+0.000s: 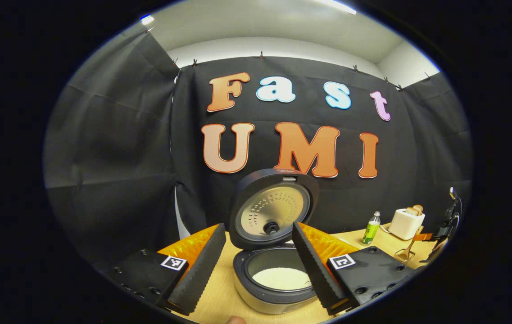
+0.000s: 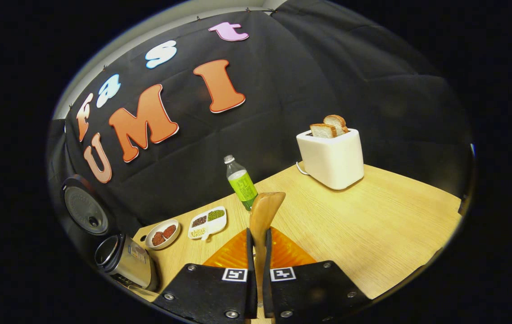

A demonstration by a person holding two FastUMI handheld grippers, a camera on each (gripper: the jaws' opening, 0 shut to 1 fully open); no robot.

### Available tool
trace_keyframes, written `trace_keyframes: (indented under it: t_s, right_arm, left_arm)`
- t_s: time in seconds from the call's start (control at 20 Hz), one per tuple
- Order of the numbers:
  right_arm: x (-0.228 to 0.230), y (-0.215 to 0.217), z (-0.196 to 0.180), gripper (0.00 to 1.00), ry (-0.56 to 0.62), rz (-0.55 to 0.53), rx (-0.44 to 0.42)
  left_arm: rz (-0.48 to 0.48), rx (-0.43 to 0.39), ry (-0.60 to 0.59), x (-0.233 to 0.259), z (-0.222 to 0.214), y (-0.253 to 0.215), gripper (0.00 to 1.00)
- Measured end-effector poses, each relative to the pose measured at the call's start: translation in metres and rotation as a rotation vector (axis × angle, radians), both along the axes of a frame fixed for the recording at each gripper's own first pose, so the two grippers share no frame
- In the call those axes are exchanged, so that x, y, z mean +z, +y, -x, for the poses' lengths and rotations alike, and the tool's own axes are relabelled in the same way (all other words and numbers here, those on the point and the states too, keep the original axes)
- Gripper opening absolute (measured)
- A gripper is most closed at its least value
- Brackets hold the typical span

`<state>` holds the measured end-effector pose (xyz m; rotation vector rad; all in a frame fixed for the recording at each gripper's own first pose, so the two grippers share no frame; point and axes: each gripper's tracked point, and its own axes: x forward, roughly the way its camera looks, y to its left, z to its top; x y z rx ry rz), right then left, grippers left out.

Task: Close the left gripper, press the button to open the rice cooker; take a wooden spoon from the chopstick holder with the right hand, scoop a spoonful of rice and pour it into the rice cooker, then put the wooden spoon back into the chopstick holder.

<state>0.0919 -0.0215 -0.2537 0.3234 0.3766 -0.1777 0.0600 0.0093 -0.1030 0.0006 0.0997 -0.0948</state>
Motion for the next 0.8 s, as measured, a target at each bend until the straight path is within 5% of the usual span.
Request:
trace_keyframes:
  t_s: [0.4, 0.8]
  right_arm:
    - [0.092, 0.017, 0.017, 0.02, -0.184, 0.042, 0.014]
    - [0.121, 0.123, 0.093, 0.02, -0.281, 0.091, 0.201]
  left_arm:
    - [-0.032, 0.056, -0.001, 0.008, 0.012, 0.011, 0.96]
    - [-0.019, 0.052, -0.003, 0.012, 0.022, 0.017, 0.96]
